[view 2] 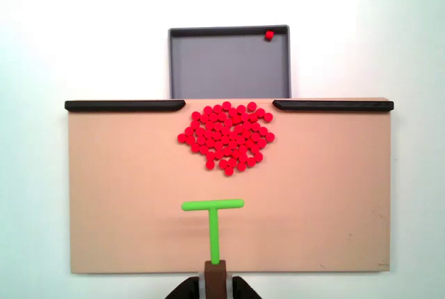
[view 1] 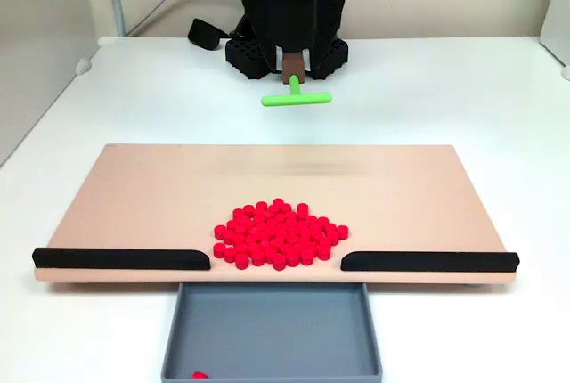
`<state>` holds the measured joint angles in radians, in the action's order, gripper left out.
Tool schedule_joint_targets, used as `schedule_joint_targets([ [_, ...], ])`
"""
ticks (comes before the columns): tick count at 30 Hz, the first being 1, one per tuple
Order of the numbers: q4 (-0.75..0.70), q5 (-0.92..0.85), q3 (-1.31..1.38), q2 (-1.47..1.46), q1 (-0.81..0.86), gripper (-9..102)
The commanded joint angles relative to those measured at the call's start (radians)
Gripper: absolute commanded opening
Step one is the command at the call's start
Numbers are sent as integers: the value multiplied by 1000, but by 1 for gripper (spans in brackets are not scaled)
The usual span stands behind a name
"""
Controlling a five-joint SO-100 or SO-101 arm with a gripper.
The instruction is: Push granules from bottom to the grey container
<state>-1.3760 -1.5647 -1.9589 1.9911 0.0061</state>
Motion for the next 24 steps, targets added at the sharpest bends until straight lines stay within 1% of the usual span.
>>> schedule_joint_targets([
  [1, 14, 84, 6, 11, 26, 0],
  [24, 3, 72, 6, 6, 32, 0],
])
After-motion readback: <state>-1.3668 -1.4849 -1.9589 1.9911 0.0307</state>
